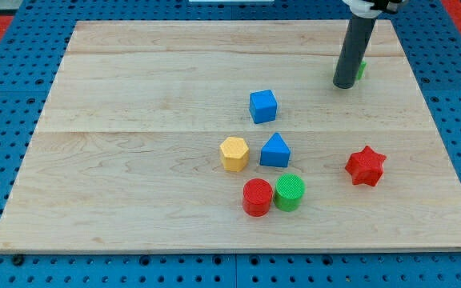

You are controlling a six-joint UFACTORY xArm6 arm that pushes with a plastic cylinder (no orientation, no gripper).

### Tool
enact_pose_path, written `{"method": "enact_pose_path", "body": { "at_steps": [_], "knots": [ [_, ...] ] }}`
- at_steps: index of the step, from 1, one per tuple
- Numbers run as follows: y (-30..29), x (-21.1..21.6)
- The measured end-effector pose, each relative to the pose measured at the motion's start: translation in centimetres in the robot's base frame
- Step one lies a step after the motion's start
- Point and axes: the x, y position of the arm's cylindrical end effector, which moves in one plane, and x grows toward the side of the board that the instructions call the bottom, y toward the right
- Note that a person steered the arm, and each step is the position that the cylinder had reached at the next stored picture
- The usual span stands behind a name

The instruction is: Slide the green star towards the top right

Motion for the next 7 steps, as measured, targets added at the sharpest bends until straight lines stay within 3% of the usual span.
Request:
{"method": "enact_pose_path", "body": {
  "at_steps": [2,3,4,5,6,7],
  "knots": [
    [5.5,-5.5],
    [2.7,-9.8],
    [-1.4,-9.6],
    [1.2,-8.3],
    [4.3,-13.2],
    [-1.9,-16.0]
  ]
}}
